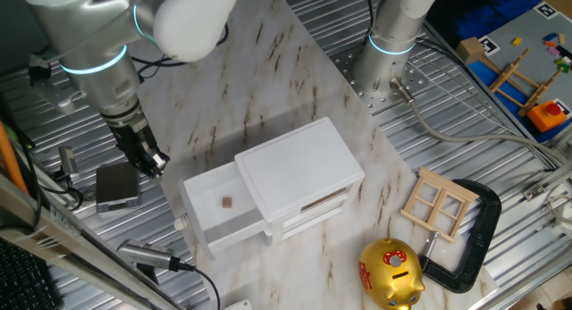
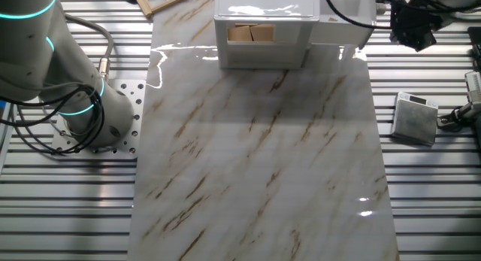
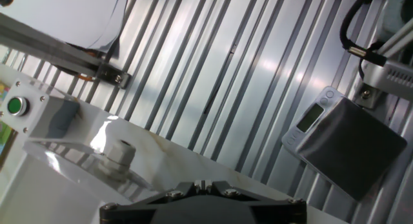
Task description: Put things in the drawer
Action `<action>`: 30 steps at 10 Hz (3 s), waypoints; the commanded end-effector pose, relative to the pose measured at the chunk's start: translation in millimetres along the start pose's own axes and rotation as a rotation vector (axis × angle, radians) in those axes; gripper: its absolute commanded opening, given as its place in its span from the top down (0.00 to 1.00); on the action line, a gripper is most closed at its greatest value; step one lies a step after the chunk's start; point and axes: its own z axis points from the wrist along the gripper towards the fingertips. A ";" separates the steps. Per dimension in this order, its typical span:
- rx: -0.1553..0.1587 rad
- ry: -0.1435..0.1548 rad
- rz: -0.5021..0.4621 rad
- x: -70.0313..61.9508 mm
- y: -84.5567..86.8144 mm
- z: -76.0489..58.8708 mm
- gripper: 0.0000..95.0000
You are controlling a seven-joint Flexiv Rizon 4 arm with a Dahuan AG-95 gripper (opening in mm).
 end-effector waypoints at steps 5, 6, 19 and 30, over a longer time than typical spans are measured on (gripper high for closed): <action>0.002 -0.004 0.021 -3.2 11.1 15.4 1.00; 0.001 -0.003 0.022 -2.9 12.4 16.4 1.00; -0.015 0.063 0.072 16.3 15.9 23.0 1.00; -0.032 0.107 0.101 32.4 18.1 18.7 1.00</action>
